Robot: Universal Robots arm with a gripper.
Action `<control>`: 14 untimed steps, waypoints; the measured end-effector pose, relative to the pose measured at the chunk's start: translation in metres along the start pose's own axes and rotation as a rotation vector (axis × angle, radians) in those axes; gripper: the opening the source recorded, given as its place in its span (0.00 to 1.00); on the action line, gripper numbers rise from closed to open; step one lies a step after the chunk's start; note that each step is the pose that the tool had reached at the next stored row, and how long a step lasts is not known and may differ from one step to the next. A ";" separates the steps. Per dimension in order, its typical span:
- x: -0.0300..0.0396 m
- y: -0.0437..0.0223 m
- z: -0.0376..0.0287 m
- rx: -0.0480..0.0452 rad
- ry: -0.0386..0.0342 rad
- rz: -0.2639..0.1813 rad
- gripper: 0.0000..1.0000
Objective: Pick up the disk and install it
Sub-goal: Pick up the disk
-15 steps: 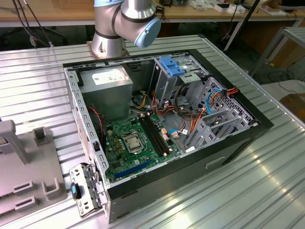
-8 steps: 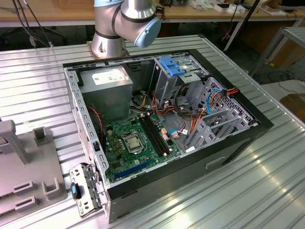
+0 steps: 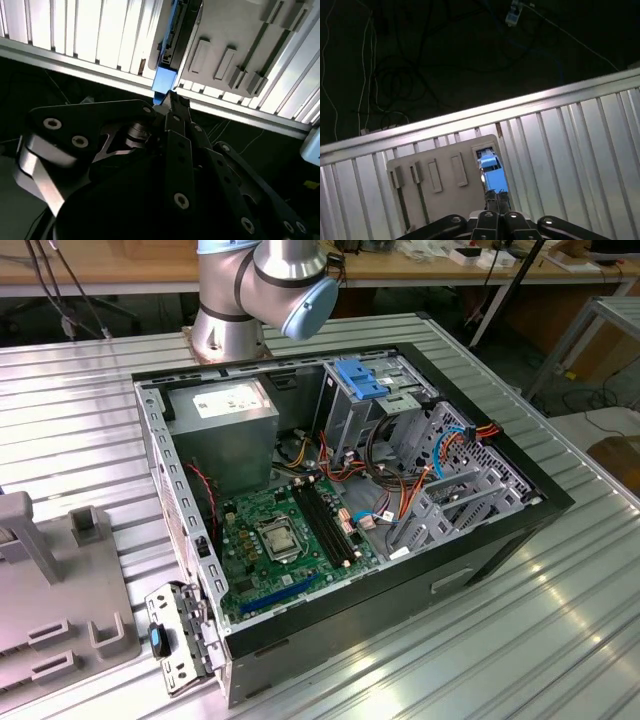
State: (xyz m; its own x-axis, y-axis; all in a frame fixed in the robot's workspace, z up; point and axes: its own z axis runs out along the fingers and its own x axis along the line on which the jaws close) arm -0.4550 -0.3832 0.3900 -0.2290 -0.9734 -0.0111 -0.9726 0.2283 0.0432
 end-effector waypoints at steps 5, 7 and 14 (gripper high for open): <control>0.0000 0.0000 0.0019 0.0005 0.0110 -0.101 0.18; -0.0002 -0.0002 0.0039 0.0013 0.0165 -0.133 0.25; 0.0000 0.0003 0.0088 0.0257 0.0160 -0.191 0.40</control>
State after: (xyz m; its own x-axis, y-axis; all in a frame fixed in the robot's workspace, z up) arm -0.4556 -0.3829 0.3812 -0.0400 -0.9992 -0.0008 -0.9991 0.0400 0.0163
